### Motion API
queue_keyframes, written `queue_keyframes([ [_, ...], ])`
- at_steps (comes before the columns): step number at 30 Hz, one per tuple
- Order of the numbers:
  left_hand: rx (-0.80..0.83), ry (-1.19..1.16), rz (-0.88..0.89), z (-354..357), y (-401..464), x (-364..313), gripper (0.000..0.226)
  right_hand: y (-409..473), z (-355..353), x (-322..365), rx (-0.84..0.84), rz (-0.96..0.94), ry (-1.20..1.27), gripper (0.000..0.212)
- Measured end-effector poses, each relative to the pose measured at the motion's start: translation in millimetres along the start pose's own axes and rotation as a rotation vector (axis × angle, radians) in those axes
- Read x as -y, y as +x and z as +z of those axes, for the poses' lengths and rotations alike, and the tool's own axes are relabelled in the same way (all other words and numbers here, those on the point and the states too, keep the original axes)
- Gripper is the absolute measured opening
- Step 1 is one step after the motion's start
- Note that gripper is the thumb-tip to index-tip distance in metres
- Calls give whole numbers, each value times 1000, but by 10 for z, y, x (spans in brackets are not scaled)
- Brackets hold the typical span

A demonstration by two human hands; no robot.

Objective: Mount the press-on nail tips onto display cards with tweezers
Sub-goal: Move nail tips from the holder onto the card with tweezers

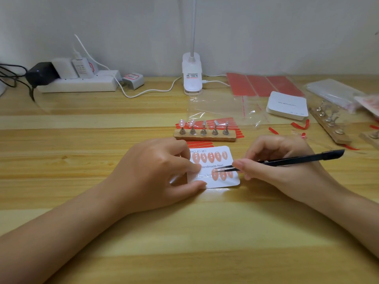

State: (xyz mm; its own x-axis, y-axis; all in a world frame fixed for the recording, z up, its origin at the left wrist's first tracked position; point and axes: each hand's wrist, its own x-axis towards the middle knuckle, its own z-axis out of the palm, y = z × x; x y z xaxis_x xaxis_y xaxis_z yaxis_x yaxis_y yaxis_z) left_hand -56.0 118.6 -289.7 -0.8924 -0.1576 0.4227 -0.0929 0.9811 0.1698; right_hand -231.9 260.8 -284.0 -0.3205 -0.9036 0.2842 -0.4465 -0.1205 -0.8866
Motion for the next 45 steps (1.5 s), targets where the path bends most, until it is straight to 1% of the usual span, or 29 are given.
queue_keyframes([
  [3,-7,-7,-14,3,0,-2,30,3,-2,-24,11,-26,-27,26],
  [8,-17,-15,-5,15,17,-4,32,1,5,-56,35,-95,-45,20],
  [13,-17,-37,-26,9,16,-6,31,0,-6,-81,78,-147,-35,21],
  [17,-8,-52,-41,11,16,-5,30,15,-5,-98,73,-280,-171,27],
  [19,3,-71,-44,18,9,2,30,5,3,-90,73,-327,-244,25],
  [21,11,-117,-43,25,-4,23,32,-18,20,-75,44,-331,-245,20],
  [23,16,-163,-25,31,-7,48,34,-14,14,-46,-55,-265,-131,19],
  [24,18,-175,-5,37,-3,56,35,-2,1,-35,-116,-213,-98,23],
  [25,19,-179,20,44,4,57,35,13,-12,-33,-167,-174,-134,29],
  [27,19,-186,49,54,20,41,35,44,-26,-56,-210,-156,-368,38],
  [29,23,-188,63,55,29,35,35,49,6,-81,-185,-148,-607,32],
  [31,32,-177,78,55,32,46,33,45,57,-95,-132,-116,-683,23],
  [33,43,-194,79,53,32,58,30,46,78,-91,-88,-66,-631,18],
  [36,55,-237,38,51,24,61,25,56,48,-84,-20,6,-457,23],
  [39,64,-198,36,47,23,61,25,53,0,-71,48,64,-279,20],
  [41,47,-102,14,60,32,54,30,32,-10,-52,53,71,-216,21],
  [43,14,-36,-40,71,40,47,40,19,9,-32,31,65,-161,21],
  [45,-43,-76,-91,65,48,38,45,13,39,-8,-27,42,-81,23],
])
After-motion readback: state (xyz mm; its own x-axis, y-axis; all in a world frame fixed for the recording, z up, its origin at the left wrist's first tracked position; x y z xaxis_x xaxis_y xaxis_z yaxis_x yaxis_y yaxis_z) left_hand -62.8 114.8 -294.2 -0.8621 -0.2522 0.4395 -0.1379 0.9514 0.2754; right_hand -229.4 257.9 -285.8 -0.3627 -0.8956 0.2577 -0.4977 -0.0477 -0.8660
